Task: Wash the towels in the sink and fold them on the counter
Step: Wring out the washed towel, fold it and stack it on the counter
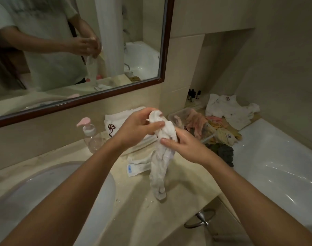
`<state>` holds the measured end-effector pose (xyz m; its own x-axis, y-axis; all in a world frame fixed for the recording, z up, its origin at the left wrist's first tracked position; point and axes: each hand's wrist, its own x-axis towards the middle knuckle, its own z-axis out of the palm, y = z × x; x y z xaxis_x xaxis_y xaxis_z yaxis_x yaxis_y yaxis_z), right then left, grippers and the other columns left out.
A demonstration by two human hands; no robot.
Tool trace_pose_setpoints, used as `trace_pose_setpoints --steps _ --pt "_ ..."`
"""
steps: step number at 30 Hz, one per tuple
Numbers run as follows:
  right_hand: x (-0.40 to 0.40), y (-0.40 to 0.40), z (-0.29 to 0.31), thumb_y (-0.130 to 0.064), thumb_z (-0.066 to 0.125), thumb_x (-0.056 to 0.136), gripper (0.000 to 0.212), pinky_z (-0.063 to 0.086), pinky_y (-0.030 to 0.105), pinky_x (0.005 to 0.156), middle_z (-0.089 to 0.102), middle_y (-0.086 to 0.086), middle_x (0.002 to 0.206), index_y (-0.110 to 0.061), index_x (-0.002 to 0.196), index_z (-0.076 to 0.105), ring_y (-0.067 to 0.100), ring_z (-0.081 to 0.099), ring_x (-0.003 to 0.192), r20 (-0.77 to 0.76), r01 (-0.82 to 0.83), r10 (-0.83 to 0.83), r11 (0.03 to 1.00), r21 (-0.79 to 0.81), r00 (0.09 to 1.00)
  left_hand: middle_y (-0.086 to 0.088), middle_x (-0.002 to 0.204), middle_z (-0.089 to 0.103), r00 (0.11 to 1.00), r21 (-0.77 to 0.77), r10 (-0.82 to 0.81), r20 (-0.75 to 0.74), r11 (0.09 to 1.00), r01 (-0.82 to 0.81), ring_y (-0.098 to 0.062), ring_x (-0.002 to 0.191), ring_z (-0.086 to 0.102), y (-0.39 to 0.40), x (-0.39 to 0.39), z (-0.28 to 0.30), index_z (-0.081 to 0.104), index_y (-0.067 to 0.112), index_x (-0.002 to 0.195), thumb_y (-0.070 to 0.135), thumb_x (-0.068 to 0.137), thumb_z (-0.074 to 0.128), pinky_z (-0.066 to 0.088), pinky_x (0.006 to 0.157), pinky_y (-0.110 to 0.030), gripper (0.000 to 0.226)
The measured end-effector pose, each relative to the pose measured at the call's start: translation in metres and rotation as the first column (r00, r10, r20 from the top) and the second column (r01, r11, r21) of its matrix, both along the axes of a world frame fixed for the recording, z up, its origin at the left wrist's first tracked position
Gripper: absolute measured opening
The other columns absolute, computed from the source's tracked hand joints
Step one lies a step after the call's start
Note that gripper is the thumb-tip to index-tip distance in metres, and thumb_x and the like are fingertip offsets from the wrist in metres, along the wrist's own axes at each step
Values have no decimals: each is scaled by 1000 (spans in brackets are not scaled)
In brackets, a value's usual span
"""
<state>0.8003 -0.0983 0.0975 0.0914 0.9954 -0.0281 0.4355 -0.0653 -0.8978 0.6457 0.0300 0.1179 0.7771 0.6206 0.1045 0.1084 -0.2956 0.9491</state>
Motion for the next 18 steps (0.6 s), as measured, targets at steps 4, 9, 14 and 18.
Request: trace_pose_setpoints --steps 4,9,14,18 --pt "8 -1 7 -34 52 103 28 53 40 78 69 5 97 -13 111 69 16 65 89 191 60 -76 995 85 979 -1 81 67 986 390 167 -15 909 -148 -20 75 64 1 5 1 67 17 87 37 86 73 55 69 -47 21" --pt "26 -2 21 -26 68 94 18 48 19 88 64 -4 111 -16 105 77 3 60 101 233 143 -208 953 267 950 0 82 67 991 634 111 79 761 -136 -16 74 61 2 7 12 69 11 92 27 92 68 48 64 -26 16" --pt "29 -2 38 -23 71 91 24 50 46 72 54 5 86 -7 78 60 21 55 77 202 266 -340 910 319 918 1 70 59 981 680 189 39 714 -164 -11 64 51 6 7 21 57 13 74 48 87 65 40 59 -23 39" --pt "35 -4 61 -32 66 95 35 44 42 65 55 11 86 -2 80 57 33 56 79 265 184 -247 953 241 932 1 62 53 998 465 13 -56 885 14 -8 57 47 5 5 30 60 15 79 41 84 72 38 55 -16 29"
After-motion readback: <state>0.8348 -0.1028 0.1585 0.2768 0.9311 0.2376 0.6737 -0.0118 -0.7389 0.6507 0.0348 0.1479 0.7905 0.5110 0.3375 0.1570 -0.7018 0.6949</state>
